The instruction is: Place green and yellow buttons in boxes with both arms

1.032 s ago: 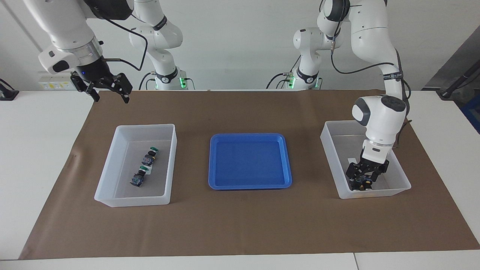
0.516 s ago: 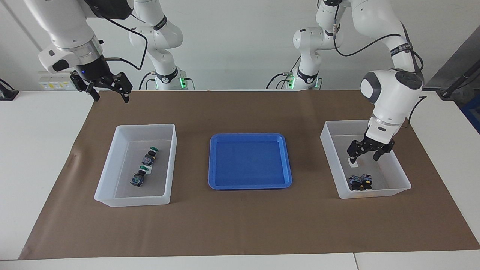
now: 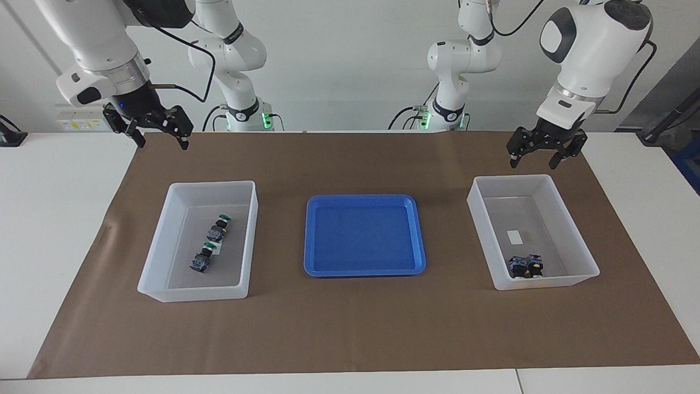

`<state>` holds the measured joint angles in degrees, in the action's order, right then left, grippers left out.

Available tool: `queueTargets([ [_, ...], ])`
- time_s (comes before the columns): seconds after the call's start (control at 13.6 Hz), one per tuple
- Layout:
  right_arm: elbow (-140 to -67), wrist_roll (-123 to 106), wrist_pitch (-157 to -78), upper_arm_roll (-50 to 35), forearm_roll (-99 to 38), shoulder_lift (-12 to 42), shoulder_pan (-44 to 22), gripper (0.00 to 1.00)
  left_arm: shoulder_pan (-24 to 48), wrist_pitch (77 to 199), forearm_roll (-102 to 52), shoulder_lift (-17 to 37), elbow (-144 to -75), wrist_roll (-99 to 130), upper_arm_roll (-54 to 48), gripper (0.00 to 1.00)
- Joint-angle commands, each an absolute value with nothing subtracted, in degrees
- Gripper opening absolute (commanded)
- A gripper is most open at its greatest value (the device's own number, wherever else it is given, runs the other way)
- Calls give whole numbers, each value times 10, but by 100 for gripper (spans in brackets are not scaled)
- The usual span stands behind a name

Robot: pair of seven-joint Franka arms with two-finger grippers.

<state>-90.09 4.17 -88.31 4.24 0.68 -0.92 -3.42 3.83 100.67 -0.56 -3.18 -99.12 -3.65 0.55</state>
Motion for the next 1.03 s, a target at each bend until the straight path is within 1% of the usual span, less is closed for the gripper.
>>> queueTargets([
  [0.0, -918, 30, -886, 47, 2, -24, -37, 100, 33, 903, 0, 40, -859, -48, 8, 100],
  [0.07, -918, 31, -887, 47, 2, -24, -37, 100, 33, 897, -2, 33, -860, -47, 9, 100],
  [0.29, -918, 30, -887, 47, 2, -24, -37, 100, 34, 887, -2, -12, -910, -45, 10, 100],
  [0.52, -918, 30, -887, 47, 2, -24, -37, 100, 34, 846, -2, -18, -917, -38, 10, 100],
  [0.59, -918, 30, -887, 47, 2, -24, -37, 100, 34, 832, -2, -29, -931, -39, 9, 100],
  [0.74, -918, 31, -886, 47, 2, -24, -37, 100, 34, 867, -3, -33, -947, -40, 10, 100],
  [0.81, -918, 30, -886, 47, 2, -24, -37, 100, 33, 895, -3, -32, -947, -41, 10, 100],
  [0.96, -918, 30, -886, 47, 2, -24, -37, 100, 31, 915, -3, -30, -947, -40, 11, 100],
])
